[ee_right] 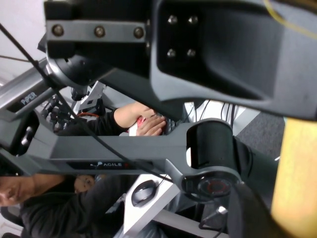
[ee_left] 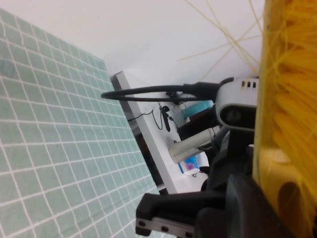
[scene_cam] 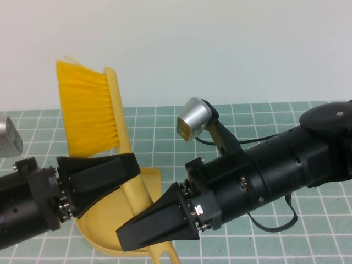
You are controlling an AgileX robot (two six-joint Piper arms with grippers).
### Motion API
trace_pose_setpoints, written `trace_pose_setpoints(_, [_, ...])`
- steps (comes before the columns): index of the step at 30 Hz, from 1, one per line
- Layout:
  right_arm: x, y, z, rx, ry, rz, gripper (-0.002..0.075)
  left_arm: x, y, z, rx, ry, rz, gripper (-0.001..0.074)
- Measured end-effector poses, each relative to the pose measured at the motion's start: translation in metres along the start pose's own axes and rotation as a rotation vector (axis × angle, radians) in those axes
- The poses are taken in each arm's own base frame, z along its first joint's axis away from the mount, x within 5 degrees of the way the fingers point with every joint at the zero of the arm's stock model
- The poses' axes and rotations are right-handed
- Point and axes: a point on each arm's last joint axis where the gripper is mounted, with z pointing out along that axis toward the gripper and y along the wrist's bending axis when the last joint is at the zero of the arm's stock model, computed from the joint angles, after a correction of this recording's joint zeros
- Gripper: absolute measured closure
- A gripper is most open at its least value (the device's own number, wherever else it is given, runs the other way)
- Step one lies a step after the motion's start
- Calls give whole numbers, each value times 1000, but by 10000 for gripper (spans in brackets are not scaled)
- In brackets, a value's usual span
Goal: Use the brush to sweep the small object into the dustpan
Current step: Hand over the broom, then pick up the dustpan from the table
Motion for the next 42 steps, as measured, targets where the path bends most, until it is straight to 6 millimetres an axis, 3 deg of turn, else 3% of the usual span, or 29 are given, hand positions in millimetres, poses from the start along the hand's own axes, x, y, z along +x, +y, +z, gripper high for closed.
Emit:
trace_pose_setpoints(6, [-3, 2, 0, -19, -38, 4, 557, 0, 0, 0, -4, -3, 2, 268])
trace_pose_setpoints(8, [-6, 2, -3, -27, -62, 11, 557, -1, 1, 0, -9, -8, 2, 216])
trace_pose_setpoints(13, [-25, -1, -27, 5, -132, -6, 557, 0, 5, 0, -59, 5, 30, 288])
trace_pose_setpoints(16, [-34, -5, -48, 63, -136, 3, 557, -1, 5, 0, -102, 28, 78, 392])
trace_pose_setpoints(21, [-43, -18, -82, 257, -122, 90, 557, -11, -3, 2, -203, 67, 211, 732])
trace_pose_setpoints(28, [-30, -32, -93, 513, 65, 195, 557, -38, -16, -3, -482, 118, 497, 735])
trace_pose_setpoints(31, [-21, -39, -94, 637, 149, 246, 557, -49, -13, -10, -682, 261, 655, 735])
trace_pose_setpoints(37, [-5, -48, -89, 921, 332, 280, 557, -73, 3, -12, -892, 457, 772, 735])
trace_pose_setpoints(40, [0, -48, -81, 1015, 385, 278, 557, -83, 23, -8, -945, 549, 783, 729])
trace_pose_setpoints(42, [2, -47, -77, 1054, 407, 274, 557, -87, 40, -4, -967, 595, 758, 683])
